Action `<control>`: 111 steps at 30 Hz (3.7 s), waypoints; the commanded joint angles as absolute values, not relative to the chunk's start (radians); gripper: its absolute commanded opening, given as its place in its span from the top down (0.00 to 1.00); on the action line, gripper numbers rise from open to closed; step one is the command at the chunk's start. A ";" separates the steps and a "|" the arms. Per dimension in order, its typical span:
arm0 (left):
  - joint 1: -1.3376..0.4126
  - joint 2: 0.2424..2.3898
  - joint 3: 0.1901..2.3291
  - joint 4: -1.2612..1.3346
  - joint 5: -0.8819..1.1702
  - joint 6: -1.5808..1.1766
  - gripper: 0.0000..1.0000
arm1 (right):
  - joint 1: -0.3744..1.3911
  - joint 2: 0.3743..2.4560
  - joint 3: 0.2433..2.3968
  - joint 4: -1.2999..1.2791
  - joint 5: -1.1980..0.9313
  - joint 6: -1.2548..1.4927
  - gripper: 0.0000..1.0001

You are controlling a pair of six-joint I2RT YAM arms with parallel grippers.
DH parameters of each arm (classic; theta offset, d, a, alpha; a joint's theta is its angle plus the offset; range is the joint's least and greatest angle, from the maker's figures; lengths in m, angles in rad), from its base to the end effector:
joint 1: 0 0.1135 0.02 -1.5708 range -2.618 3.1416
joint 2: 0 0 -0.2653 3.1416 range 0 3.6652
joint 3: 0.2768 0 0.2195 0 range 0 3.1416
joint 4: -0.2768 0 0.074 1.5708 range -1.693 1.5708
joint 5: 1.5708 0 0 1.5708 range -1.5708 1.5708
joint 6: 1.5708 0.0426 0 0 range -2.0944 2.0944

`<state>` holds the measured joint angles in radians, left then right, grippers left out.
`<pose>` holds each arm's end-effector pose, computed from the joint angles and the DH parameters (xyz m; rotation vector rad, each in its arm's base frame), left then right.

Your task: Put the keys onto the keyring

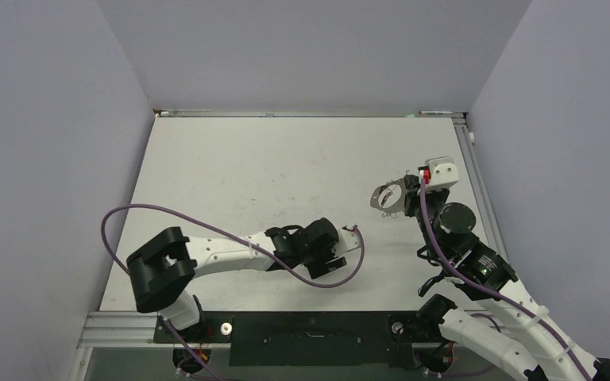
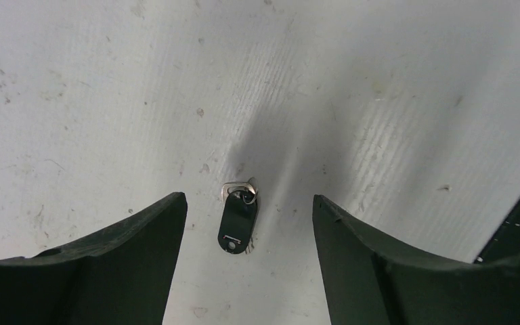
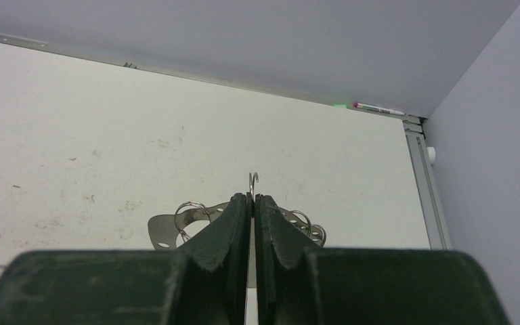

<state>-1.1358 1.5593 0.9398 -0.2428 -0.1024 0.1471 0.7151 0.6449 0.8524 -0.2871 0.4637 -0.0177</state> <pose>0.1301 -0.2697 0.2167 1.4303 1.9929 -0.3198 0.0986 0.0604 0.3663 -0.2485 1.6252 0.1504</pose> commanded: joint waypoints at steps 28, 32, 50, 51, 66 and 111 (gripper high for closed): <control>-0.991 1.437 0.474 0.550 0.189 0.350 0.65 | 0.718 0.602 0.862 -0.258 0.474 -0.024 0.95; -0.992 1.472 0.479 0.569 0.189 0.367 0.69 | 0.718 0.601 0.861 -0.256 0.472 -0.026 0.95; -0.996 1.543 0.538 0.492 0.207 0.381 0.74 | 0.719 0.587 0.854 -0.254 0.468 -0.035 0.95; -0.997 1.548 0.541 0.489 0.206 0.382 0.75 | 0.718 0.587 0.854 -0.254 0.468 -0.035 0.95; -1.008 1.582 0.581 0.427 0.189 0.400 0.78 | 0.720 0.578 0.854 -0.262 0.470 -0.038 0.95; -1.040 1.494 0.574 0.281 0.070 0.622 0.61 | 0.719 0.578 0.849 -0.273 0.468 -0.032 0.95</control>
<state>-1.0344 1.5120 0.5507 0.2871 0.0761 0.5568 0.7151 0.5823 0.8501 -0.3042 0.4633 -0.0257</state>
